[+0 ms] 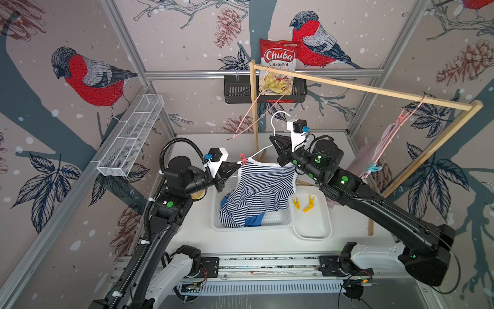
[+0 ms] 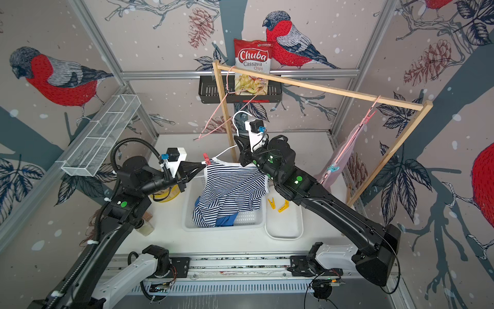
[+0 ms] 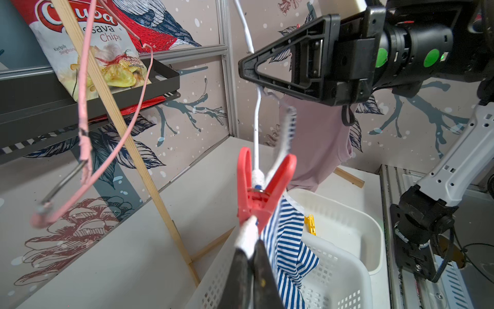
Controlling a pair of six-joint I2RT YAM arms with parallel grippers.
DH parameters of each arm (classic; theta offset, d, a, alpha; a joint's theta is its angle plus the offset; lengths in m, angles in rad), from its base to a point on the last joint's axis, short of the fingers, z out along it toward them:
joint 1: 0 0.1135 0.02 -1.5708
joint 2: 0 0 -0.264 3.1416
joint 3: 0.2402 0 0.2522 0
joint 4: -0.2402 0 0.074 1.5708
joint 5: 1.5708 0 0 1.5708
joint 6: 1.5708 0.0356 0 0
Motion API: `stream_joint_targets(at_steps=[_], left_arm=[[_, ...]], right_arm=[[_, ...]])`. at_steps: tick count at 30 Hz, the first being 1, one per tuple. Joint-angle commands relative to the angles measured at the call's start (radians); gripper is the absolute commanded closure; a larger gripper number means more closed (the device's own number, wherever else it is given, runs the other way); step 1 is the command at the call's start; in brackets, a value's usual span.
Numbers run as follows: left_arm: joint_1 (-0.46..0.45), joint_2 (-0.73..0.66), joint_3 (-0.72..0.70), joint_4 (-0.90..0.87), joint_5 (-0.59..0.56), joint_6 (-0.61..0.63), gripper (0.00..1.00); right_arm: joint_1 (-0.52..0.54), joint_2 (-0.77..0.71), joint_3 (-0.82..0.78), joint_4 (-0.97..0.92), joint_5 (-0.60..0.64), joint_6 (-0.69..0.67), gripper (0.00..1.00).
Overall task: Remove the clothespins securing tank tops to the hanger
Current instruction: Adjust the hanger.
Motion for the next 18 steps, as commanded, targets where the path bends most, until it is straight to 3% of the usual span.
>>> stream_joint_targets(at_steps=[1, 3, 6, 8, 10, 13, 18], left_arm=[[-0.002, -0.011, 0.015, 0.018, 0.016, -0.007, 1.0], [-0.001, -0.018, 0.029, -0.014, 0.024, 0.003, 0.97], [-0.001, -0.023, 0.038, -0.052, 0.046, 0.002, 0.65], [-0.001, -0.018, 0.067, -0.061, 0.072, -0.016, 0.35], [0.0, -0.011, 0.076, -0.058, 0.096, -0.026, 0.17], [0.0, 0.008, 0.096, -0.058, 0.127, -0.025, 0.06], [0.002, 0.049, 0.149, -0.117, 0.104, 0.021, 0.02]], right_arm=[[-0.003, -0.011, -0.031, 0.049, -0.072, -0.018, 1.0], [-0.019, -0.031, -0.066, 0.075, -0.102, -0.005, 1.0], [-0.064, -0.075, -0.141, 0.139, -0.179, 0.031, 1.0], [-0.098, -0.103, -0.181, 0.17, -0.251, 0.035, 1.0], [-0.118, -0.122, -0.213, 0.193, -0.299, 0.024, 1.0], [-0.145, -0.142, -0.252, 0.223, -0.355, 0.007, 1.0], [-0.169, -0.192, -0.355, 0.353, -0.537, -0.072, 1.0]])
